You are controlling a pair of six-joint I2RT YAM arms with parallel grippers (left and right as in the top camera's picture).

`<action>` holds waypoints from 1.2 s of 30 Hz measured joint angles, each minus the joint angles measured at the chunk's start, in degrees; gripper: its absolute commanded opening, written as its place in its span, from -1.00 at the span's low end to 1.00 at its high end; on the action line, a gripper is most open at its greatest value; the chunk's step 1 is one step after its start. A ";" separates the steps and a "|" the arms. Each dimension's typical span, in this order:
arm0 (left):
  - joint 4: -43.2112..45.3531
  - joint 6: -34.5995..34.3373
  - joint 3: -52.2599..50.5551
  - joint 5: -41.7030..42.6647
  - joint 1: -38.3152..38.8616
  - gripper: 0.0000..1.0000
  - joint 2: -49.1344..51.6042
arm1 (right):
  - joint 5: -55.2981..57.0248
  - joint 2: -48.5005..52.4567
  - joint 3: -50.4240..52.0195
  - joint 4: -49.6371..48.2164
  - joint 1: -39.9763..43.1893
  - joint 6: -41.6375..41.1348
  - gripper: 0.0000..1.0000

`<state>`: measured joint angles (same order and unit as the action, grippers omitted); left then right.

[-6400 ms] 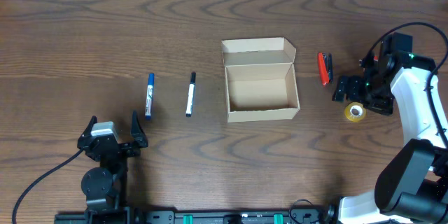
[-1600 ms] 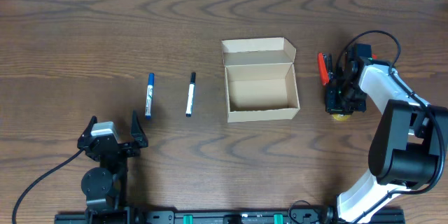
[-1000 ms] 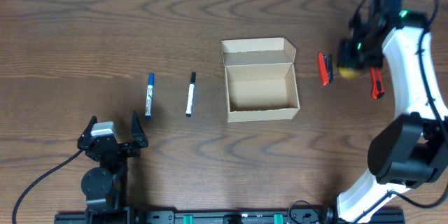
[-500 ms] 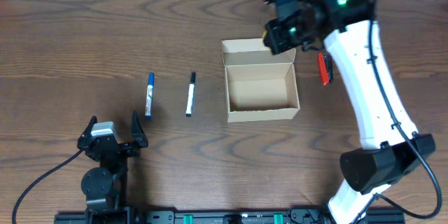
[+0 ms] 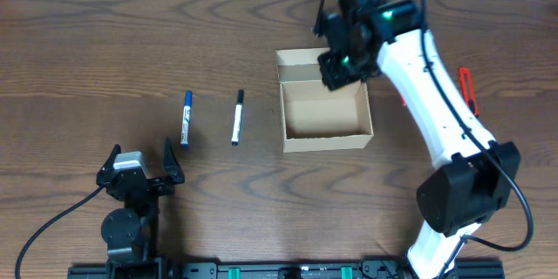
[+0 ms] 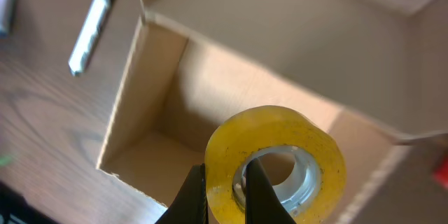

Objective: Pack container
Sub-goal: 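Carry the tape roll into the box and open the right gripper, then lift the right gripper out and move it to the orange cutter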

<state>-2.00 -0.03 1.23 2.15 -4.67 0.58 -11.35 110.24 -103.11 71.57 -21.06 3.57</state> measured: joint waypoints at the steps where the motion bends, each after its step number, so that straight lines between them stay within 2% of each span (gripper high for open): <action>1: 0.02 0.00 0.02 0.00 0.02 0.90 0.02 | 0.04 0.00 1.29 -0.31 -0.61 0.02 -0.98; 10: 0.00 0.00 0.02 0.00 0.00 0.90 0.00 | 0.09 0.02 12.90 -6.99 -4.13 -0.13 -0.97; 21: 0.00 0.00 0.02 0.00 0.00 0.90 0.00 | 0.48 0.02 20.61 -12.61 -4.09 -0.22 -0.97; 22: 0.02 0.00 0.02 0.00 0.00 0.90 0.00 | 0.48 0.02 21.09 -12.70 -4.09 -0.22 -0.88; 23: 0.02 0.00 0.02 0.00 0.00 0.90 0.00 | 0.46 0.02 21.49 -12.70 -4.09 -0.42 -0.69; 24: 0.02 0.00 0.02 0.00 0.00 0.91 0.00 | 0.50 0.02 21.59 -12.70 -4.09 -0.68 -0.47; 25: 0.02 0.00 0.02 0.00 0.00 0.90 0.00 | 0.48 0.02 21.66 -12.76 -4.09 -0.90 -0.15; 26: 0.02 0.00 0.02 0.02 0.00 0.90 0.00 | 0.46 0.02 21.66 -12.92 -4.07 -0.83 0.01; 29: 0.00 0.00 0.02 0.00 0.00 0.90 0.00 | 0.50 0.02 21.66 -12.96 -4.09 -0.48 0.06; 36: 0.02 0.00 0.02 0.00 0.00 0.91 0.00 | 0.96 0.02 21.66 -12.94 -4.07 -0.44 0.05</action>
<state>-1.98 -0.03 1.26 2.15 -4.67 0.58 -10.39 110.26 -81.45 58.63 -25.12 3.14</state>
